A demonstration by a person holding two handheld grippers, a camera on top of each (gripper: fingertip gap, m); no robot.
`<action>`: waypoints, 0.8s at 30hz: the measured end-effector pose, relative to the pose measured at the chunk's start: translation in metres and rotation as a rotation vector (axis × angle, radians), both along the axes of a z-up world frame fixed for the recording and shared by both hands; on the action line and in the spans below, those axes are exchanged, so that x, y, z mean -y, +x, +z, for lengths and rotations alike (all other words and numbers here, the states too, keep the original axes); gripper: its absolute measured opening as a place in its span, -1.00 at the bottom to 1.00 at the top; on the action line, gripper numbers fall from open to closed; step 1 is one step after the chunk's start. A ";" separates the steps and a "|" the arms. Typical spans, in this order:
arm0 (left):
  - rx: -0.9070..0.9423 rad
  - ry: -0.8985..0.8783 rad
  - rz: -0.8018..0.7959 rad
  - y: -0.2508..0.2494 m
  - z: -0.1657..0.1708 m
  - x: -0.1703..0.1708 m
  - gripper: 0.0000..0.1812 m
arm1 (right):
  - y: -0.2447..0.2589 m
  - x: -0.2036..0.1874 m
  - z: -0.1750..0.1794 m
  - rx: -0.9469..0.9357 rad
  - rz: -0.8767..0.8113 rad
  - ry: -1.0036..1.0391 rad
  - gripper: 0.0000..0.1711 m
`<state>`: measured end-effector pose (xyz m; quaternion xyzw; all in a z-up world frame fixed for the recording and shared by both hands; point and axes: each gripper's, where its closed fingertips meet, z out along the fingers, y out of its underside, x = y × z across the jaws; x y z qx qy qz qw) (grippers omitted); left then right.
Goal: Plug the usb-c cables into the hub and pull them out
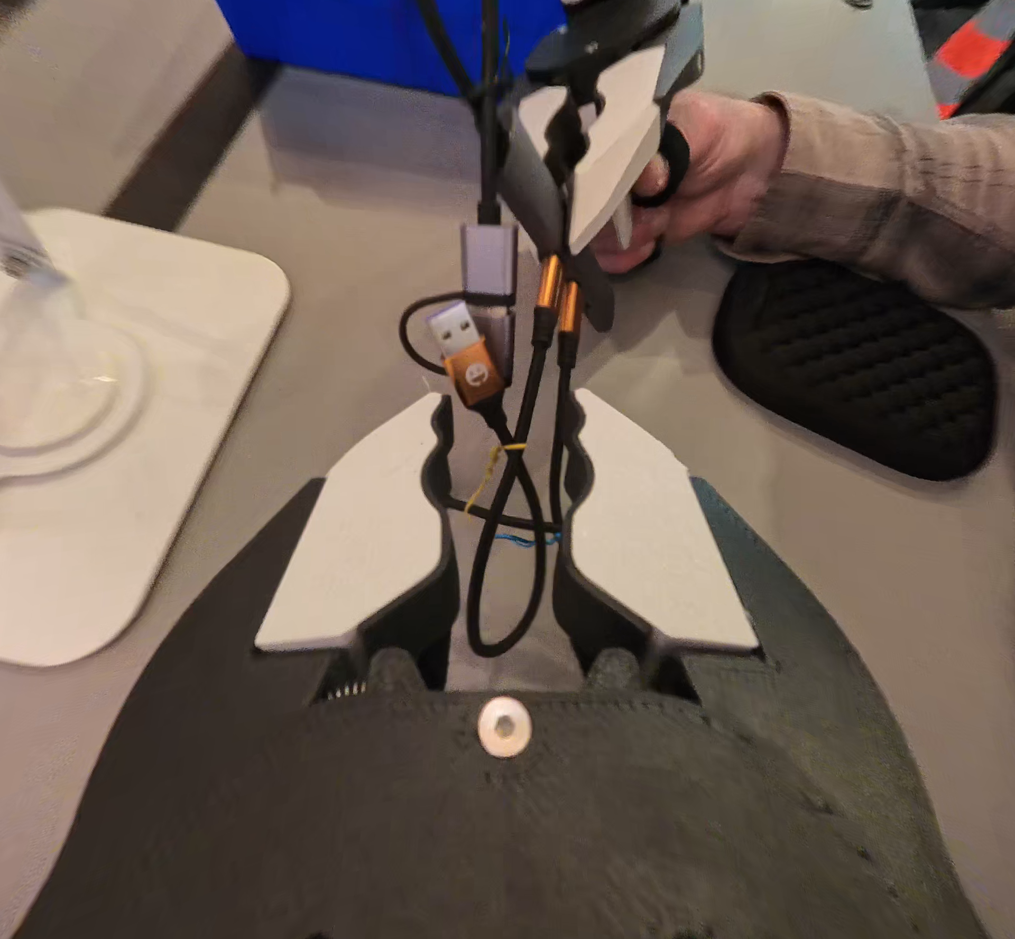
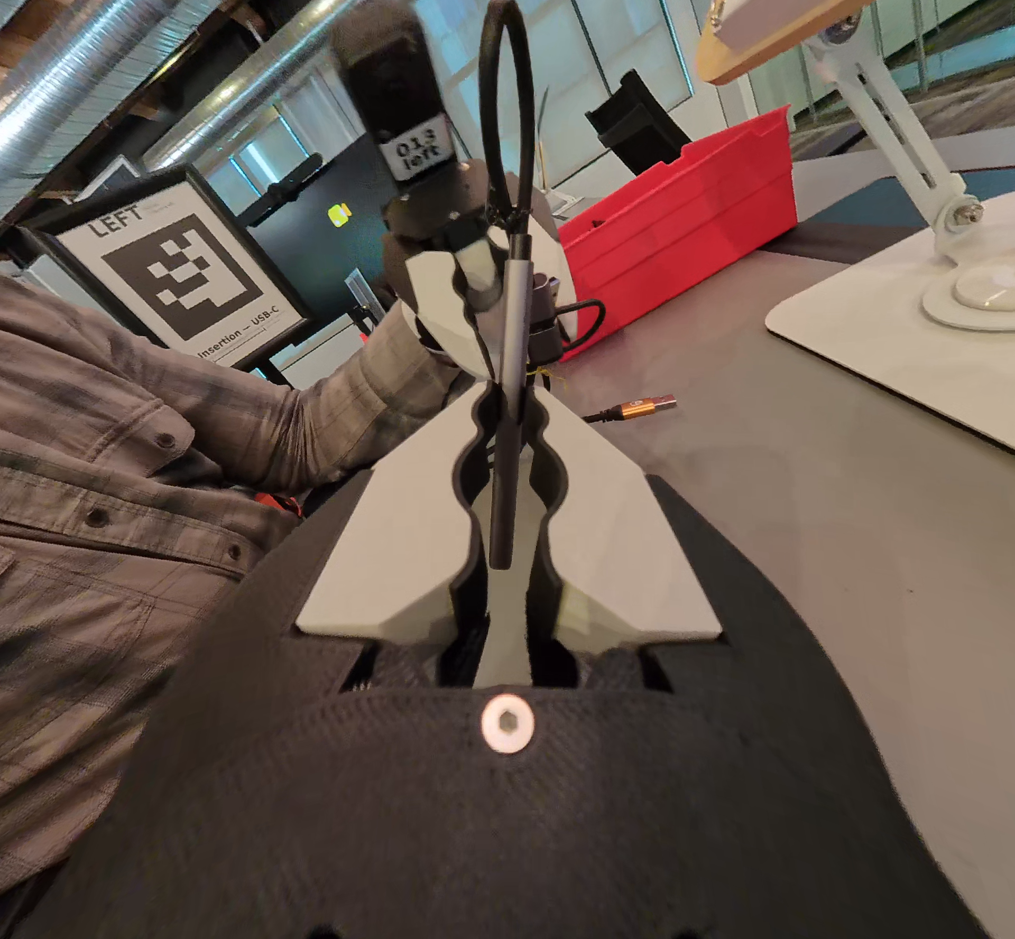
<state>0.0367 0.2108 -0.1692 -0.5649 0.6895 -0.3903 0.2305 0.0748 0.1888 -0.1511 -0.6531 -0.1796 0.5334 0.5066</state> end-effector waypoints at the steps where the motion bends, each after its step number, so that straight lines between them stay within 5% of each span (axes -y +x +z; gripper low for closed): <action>1: -0.023 -0.027 -0.013 0.000 -0.005 0.003 -0.61 | -0.001 0.001 0.001 -0.001 0.004 0.011 -0.93; 5: -0.050 -0.075 -0.052 0.006 -0.014 0.017 -0.82 | -0.004 0.002 0.001 0.016 0.015 0.022 -0.93; 14: 0.033 -0.233 -0.055 0.015 -0.004 0.025 -0.84 | 0.004 0.001 0.010 -0.030 -0.014 0.048 -0.93; 24: 0.054 -0.162 -0.005 0.023 -0.006 0.022 -0.86 | 0.009 -0.001 0.010 -0.047 -0.038 0.044 -0.93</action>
